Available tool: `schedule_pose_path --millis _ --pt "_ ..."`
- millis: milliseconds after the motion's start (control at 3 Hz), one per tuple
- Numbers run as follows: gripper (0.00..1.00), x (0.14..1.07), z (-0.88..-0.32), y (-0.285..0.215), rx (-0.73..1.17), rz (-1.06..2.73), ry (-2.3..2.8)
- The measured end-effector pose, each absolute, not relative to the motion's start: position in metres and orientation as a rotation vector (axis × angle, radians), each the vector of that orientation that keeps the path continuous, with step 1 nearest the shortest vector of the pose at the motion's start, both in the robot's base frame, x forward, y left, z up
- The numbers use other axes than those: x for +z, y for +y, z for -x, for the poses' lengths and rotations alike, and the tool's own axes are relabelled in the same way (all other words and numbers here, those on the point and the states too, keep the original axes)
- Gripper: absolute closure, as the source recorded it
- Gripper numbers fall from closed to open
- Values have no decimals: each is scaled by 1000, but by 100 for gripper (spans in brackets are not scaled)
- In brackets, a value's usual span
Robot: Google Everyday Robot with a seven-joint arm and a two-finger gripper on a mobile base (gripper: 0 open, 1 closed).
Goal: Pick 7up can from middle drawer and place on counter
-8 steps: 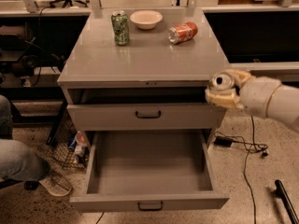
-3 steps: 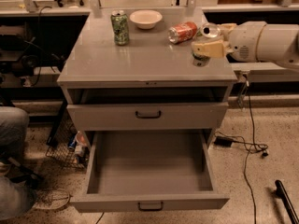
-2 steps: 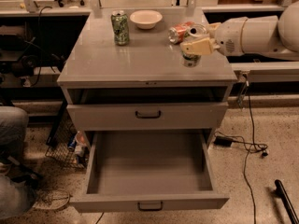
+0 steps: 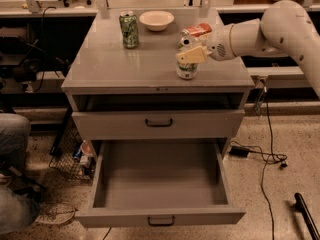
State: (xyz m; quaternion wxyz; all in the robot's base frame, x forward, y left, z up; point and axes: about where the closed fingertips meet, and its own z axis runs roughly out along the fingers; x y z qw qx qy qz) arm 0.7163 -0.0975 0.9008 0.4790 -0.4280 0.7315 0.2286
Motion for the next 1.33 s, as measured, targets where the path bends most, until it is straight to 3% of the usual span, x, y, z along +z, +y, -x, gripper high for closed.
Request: schedule_pose_path --millis 1000,1333 --pt "15 887 -737 -84 612 1045 1821" --pt "0 891 -738 -97 604 988 1814"
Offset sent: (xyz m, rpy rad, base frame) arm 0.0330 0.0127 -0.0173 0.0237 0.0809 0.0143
